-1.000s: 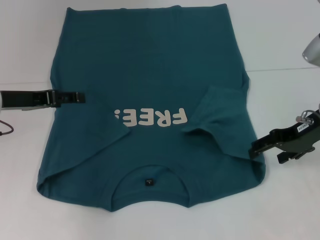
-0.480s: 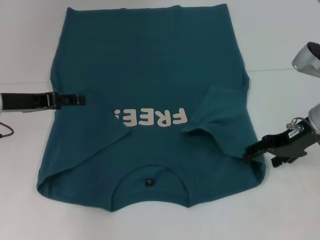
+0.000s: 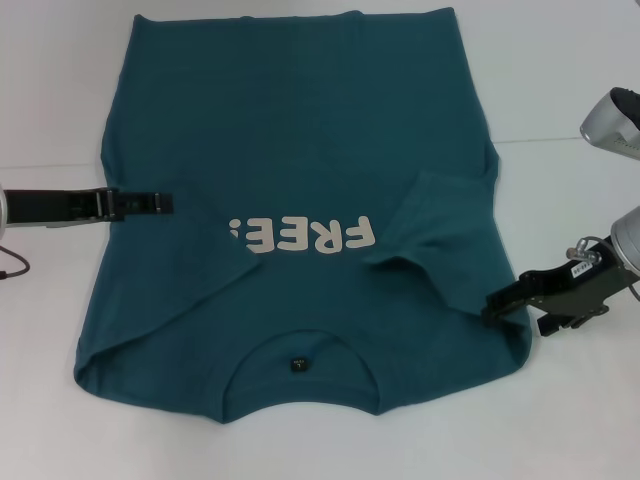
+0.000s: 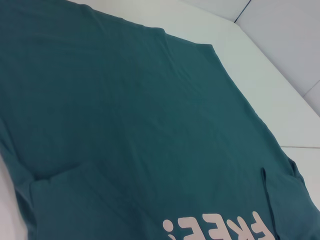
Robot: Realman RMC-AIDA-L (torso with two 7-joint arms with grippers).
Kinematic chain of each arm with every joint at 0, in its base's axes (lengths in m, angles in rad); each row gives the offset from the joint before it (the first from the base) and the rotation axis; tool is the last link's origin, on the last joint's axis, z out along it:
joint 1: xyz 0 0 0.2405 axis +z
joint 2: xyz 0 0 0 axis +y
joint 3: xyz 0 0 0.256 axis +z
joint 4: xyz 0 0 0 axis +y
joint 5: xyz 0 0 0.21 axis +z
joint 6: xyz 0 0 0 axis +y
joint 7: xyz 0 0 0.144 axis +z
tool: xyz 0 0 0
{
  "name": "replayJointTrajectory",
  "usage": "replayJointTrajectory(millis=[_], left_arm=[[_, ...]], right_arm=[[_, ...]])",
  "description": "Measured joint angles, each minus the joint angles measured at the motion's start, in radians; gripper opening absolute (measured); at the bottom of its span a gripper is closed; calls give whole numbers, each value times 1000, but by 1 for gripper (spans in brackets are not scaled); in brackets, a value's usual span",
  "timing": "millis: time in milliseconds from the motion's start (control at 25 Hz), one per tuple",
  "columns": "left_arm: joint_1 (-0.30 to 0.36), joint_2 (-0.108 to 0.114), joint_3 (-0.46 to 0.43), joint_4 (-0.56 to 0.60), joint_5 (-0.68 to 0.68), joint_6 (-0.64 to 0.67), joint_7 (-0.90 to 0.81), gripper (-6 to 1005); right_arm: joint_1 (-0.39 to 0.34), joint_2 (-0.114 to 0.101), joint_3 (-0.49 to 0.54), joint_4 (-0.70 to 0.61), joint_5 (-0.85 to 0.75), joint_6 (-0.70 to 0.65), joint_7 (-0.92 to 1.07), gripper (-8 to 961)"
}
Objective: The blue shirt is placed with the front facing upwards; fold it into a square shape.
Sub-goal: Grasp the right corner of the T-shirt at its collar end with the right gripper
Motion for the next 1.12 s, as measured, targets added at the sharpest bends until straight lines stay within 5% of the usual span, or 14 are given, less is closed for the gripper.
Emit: replayJointTrajectory(millis=[280,520,840,1120], left_arm=[[2,-2,0,0,0,-1,3,890],[3,-3,0,0,-3,-5,3,890],[7,-3,0,-3,-6,-12,5,890],[9,-3,0,-13,-6,-14,5,890]], right_arm=[[1,0,3,4,0,20,14,896],[3,1,4,26,2,21,27,693],[4,1,-1,31,0,20,34,237],[2,0,-2,19,0,14,30,154]])
